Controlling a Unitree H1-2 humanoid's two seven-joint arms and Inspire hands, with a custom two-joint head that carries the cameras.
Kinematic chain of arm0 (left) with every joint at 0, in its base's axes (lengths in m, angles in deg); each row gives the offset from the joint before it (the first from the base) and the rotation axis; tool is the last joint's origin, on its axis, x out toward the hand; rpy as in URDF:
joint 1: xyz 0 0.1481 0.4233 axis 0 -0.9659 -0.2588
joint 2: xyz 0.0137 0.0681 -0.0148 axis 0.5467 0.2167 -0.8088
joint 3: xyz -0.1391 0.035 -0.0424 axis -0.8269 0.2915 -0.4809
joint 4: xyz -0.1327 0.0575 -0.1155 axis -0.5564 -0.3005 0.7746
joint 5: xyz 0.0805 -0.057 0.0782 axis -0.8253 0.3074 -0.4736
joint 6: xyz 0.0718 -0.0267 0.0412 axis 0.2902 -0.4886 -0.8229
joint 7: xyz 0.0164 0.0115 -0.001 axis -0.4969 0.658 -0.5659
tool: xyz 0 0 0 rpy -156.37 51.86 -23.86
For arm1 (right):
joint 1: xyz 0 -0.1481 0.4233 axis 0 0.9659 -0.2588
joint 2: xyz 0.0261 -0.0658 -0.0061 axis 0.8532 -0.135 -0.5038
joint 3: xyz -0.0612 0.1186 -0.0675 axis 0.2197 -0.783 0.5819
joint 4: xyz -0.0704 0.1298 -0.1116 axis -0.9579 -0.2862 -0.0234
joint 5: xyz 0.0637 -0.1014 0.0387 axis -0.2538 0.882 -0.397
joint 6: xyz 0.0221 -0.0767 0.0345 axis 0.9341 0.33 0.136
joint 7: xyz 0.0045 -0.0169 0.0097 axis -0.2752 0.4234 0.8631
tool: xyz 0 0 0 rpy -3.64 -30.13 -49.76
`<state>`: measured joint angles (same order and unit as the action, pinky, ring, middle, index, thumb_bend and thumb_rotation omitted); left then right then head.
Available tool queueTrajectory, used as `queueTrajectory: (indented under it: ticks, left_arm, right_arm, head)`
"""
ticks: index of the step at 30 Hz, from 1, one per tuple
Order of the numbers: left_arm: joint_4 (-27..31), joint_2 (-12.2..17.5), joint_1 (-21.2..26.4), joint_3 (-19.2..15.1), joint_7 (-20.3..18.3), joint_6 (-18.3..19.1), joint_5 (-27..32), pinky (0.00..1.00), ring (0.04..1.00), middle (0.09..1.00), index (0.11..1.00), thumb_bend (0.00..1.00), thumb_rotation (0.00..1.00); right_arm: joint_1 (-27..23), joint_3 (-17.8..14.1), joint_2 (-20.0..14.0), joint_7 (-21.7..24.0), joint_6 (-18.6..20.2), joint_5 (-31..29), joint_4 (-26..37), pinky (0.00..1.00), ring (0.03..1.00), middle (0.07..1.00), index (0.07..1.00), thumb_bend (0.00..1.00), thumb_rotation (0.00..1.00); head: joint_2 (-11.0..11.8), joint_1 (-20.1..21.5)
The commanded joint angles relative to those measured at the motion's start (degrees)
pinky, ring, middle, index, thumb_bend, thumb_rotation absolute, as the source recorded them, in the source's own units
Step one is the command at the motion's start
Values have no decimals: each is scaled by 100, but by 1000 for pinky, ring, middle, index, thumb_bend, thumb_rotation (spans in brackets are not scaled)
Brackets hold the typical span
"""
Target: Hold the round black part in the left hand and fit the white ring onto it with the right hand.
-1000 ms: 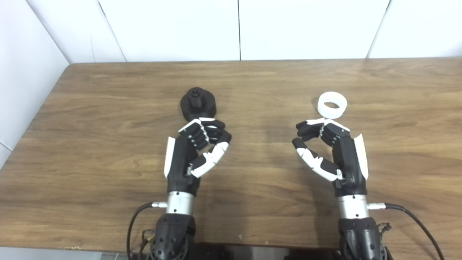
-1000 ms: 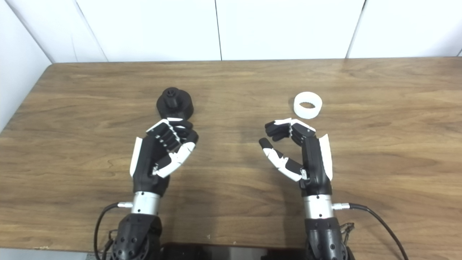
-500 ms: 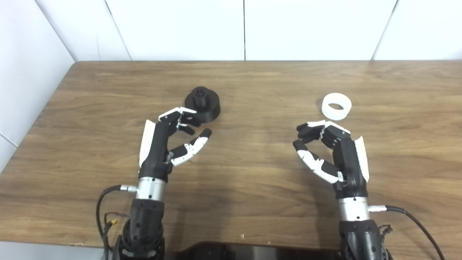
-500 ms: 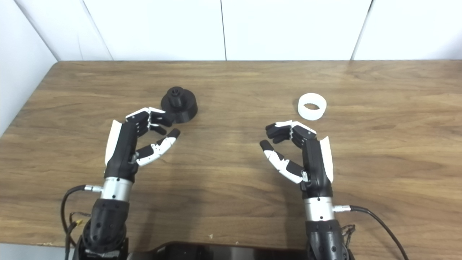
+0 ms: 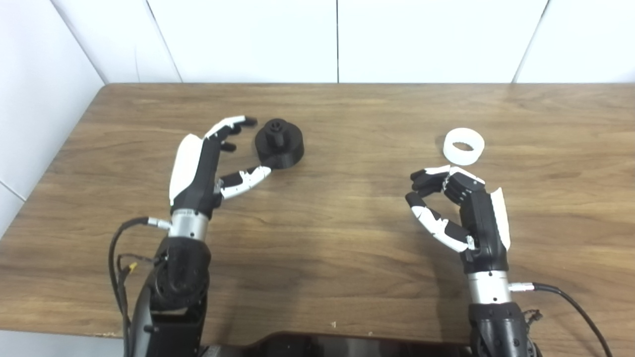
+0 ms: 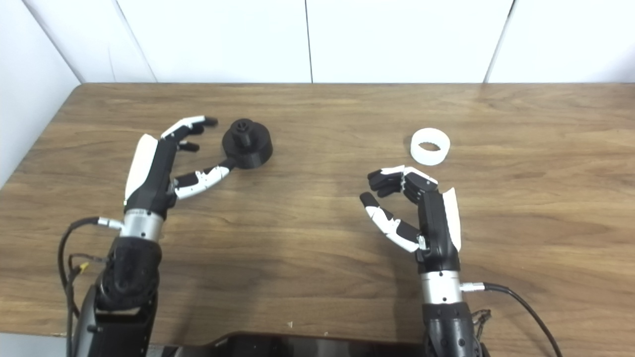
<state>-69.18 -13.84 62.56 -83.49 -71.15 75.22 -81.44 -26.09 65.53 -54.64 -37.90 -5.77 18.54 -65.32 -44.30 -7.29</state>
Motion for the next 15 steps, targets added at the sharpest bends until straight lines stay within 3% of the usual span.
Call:
queueTrajectory:
  ticks: [1,7,15]
  left_arm:
    - [-100,192,353,-26,33,81,-255,735,877,885,826,714,301]
    - [-518,370,683,53,72,227,-613,726,898,919,836,780,344]
    - [-1078,532,1057,157,88,317,-805,807,952,960,850,836,385]
  right_arm:
    - [428,-31,425,1,-227,-17,97,484,547,592,495,493,158]
    - [427,-49,415,2,-290,-23,64,479,545,591,495,493,158]
    - [433,-51,410,23,-312,-40,50,482,547,592,495,493,158]
  head:
    - [-1,-9]
    - [2,-10]
    - [10,16]
